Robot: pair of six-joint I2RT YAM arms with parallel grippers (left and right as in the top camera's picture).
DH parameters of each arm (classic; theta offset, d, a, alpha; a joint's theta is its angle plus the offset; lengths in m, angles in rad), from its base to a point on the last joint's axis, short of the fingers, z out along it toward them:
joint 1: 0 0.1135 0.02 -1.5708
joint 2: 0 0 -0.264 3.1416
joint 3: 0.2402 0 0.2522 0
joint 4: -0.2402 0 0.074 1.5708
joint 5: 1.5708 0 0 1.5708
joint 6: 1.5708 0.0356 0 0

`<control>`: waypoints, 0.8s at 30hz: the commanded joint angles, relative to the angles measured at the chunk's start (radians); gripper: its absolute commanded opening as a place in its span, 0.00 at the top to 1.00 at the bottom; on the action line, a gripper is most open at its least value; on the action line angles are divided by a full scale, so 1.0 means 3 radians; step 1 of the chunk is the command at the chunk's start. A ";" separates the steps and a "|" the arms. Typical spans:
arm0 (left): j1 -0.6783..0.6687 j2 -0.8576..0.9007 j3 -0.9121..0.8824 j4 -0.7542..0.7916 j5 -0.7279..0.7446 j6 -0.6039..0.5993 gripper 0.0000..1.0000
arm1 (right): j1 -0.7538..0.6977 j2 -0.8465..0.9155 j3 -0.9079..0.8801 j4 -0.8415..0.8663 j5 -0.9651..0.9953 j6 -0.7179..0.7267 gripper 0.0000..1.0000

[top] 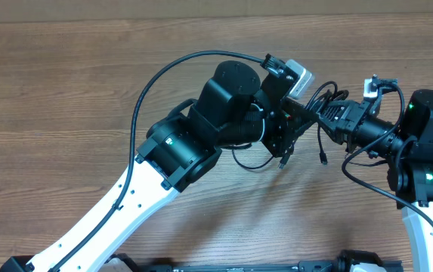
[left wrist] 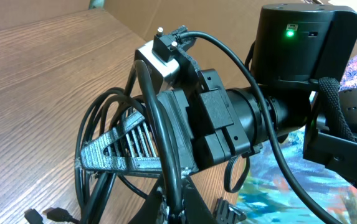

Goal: Untangle cables

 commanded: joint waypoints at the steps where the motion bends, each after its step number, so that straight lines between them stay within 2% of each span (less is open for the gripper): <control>1: -0.0025 -0.0020 0.0071 -0.0008 -0.0053 -0.0020 0.96 | 0.0019 0.0006 0.0022 0.0019 -0.0062 -0.0009 0.96; 7: 0.0010 -0.0020 0.0071 -0.0107 -0.0289 -0.0024 0.96 | 0.0018 0.0006 0.0022 0.0024 -0.0062 -0.0010 0.96; 11: 0.0081 -0.0020 0.0071 -0.0229 -0.0496 -0.0202 0.96 | 0.0018 0.0006 0.0022 0.0034 -0.0106 -0.0010 0.96; 19: 0.0173 -0.0020 0.0071 -0.0416 -0.0628 -0.0322 0.96 | 0.0018 0.0006 0.0022 0.0427 -0.0479 0.0004 0.96; 24: 0.0179 -0.0020 0.0071 -0.0518 -0.0758 -0.0373 0.96 | 0.0005 0.0006 0.0022 0.0470 -0.0500 0.0005 0.96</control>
